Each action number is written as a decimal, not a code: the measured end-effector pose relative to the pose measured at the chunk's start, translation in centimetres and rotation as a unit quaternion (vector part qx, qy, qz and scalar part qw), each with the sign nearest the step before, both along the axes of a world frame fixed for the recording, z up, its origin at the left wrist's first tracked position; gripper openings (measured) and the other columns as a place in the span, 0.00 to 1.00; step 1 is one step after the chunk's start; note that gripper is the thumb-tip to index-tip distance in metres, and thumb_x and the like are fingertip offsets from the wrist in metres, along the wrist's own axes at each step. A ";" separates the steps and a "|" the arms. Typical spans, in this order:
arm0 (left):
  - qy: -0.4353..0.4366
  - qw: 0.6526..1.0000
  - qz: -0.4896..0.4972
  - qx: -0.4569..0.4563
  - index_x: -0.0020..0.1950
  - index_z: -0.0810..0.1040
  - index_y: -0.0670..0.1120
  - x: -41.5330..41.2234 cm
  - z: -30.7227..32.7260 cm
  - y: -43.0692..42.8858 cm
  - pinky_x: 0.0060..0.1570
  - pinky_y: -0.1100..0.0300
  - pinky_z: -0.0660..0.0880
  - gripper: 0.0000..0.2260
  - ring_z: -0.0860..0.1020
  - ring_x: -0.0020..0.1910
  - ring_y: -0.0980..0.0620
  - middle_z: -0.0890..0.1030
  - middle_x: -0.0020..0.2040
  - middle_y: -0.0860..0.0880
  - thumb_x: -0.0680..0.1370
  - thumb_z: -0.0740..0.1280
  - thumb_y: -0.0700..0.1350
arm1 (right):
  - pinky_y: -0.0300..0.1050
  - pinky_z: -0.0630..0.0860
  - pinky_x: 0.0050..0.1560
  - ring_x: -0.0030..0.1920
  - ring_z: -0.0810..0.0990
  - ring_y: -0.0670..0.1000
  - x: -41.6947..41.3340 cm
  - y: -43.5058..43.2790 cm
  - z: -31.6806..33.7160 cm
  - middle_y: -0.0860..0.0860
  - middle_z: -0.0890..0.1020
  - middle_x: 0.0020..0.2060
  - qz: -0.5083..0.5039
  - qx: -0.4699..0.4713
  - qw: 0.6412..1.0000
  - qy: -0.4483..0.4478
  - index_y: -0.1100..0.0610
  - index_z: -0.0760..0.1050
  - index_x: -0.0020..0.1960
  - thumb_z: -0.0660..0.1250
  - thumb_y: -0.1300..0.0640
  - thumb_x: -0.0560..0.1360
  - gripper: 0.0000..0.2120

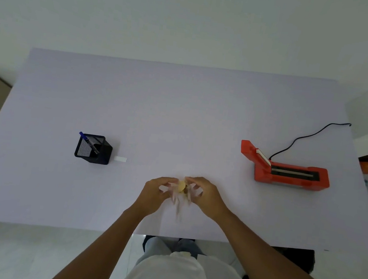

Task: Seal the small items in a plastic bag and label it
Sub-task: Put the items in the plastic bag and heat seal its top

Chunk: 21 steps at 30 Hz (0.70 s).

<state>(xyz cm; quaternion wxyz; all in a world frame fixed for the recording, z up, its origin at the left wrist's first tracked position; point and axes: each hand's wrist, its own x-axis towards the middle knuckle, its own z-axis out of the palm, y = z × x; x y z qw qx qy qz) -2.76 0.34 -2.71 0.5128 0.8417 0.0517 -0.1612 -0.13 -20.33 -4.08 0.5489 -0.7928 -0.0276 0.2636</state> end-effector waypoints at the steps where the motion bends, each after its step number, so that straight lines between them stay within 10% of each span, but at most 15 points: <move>1: 0.003 1.000 0.006 -0.001 0.58 0.82 0.40 0.1 -0.1 0.0 0.55 0.57 0.78 0.10 0.82 0.52 0.46 0.84 0.55 0.44 0.77 0.69 0.35 | 0.48 0.80 0.57 0.54 0.80 0.57 0.1 0.0 0.0 0.51 0.82 0.53 -0.011 0.005 1.000 -0.003 0.52 0.80 0.57 0.76 0.63 0.72 0.16; 6: 0.030 0.999 0.027 -0.015 0.58 0.83 0.47 0.5 -0.3 0.0 0.52 0.75 0.73 0.10 0.80 0.54 0.58 0.83 0.56 0.54 0.80 0.66 0.44 | 0.30 0.76 0.48 0.47 0.83 0.48 0.4 -0.4 -0.1 0.46 0.85 0.46 -0.040 0.001 0.999 -0.023 0.57 0.85 0.51 0.73 0.61 0.75 0.06; 16: 0.069 0.989 0.033 -0.126 0.45 0.84 0.59 0.6 0.0 -0.4 0.48 0.70 0.76 0.06 0.83 0.48 0.58 0.86 0.48 0.57 0.75 0.73 0.47 | 0.43 0.80 0.58 0.52 0.83 0.45 0.6 -1.3 0.0 0.46 0.85 0.54 -0.033 0.028 0.998 0.036 0.56 0.82 0.60 0.73 0.55 0.75 0.15; 21: 0.062 0.984 0.061 -0.152 0.50 0.86 0.50 0.5 0.2 -0.7 0.47 0.66 0.79 0.05 0.84 0.44 0.54 0.87 0.44 0.53 0.75 0.72 0.46 | 0.35 0.77 0.46 0.44 0.82 0.44 1.1 -1.2 0.6 0.42 0.85 0.43 -0.016 0.025 0.999 0.024 0.54 0.85 0.56 0.75 0.51 0.72 0.14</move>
